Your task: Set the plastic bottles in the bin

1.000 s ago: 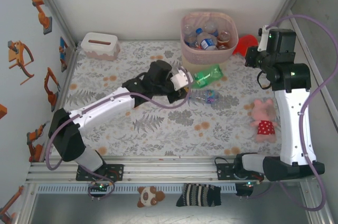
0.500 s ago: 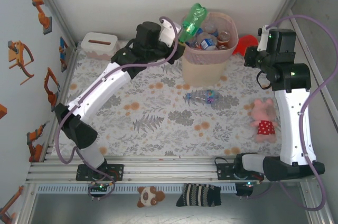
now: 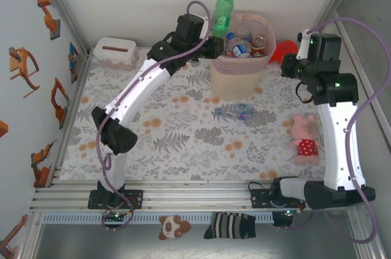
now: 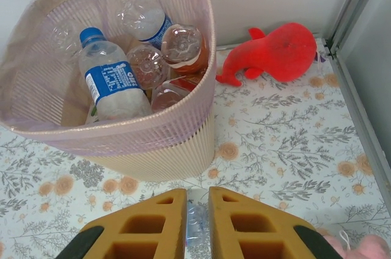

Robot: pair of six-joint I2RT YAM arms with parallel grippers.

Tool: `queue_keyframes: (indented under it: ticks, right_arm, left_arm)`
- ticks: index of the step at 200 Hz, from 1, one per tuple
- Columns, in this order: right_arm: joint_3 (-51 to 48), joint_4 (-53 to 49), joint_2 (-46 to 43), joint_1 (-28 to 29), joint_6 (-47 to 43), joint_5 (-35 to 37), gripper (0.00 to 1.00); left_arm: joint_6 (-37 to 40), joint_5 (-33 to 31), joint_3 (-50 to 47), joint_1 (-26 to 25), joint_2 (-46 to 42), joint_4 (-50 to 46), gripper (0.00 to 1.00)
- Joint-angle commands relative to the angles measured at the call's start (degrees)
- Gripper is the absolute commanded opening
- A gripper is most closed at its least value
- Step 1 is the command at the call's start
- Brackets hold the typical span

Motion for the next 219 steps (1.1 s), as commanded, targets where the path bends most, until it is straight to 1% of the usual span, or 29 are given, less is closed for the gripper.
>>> queue_keyframes:
  ticks: [1, 34, 55, 82, 113, 176, 188, 219]
  right_arm:
    - [-0.8, 1.1, -0.3, 0.3, 1.0, -0.1, 0.17]
    - [-1.3, 1.2, -0.5, 0.3, 0.9, 0.2, 0.17]
    - [-1.3, 1.2, -0.5, 0.3, 0.8, 0.3, 0.17]
    - [-1.3, 1.4, -0.3, 0.3, 0.8, 0.2, 0.17]
    - [-1.4, 1.5, -0.1, 0.3, 0.8, 0.2, 0.17]
    - [-1.1, 1.6, 0.2, 0.3, 1.0, 0.0, 0.17]
    - [-1.1, 1.8, 0.4, 0.3, 1.1, -0.1, 0.17]
    - [-0.9, 2.4, 1.0, 0.3, 1.5, -1.1, 0.17]
  left_arm:
    - [-4.7, 5.6, 5.7, -0.9, 3.1, -3.7, 0.08]
    - [-6.1, 9.9, 11.3, -1.6, 7.3, -3.1, 0.1]
    - [-6.5, 11.5, 11.8, -2.2, 8.8, -1.1, 0.15]
    - [-7.2, 15.1, 11.9, -2.4, 10.4, 0.4, 0.17]
    - [-6.8, 14.7, 11.8, -2.3, 11.2, -0.9, 0.23]
    - [-5.4, 14.8, 11.7, -2.2, 10.8, -2.4, 0.5]
    - [-5.2, 14.8, 11.6, -2.2, 10.4, -2.5, 0.52]
    - [-4.6, 14.7, 11.5, -2.2, 9.2, -2.3, 0.54]
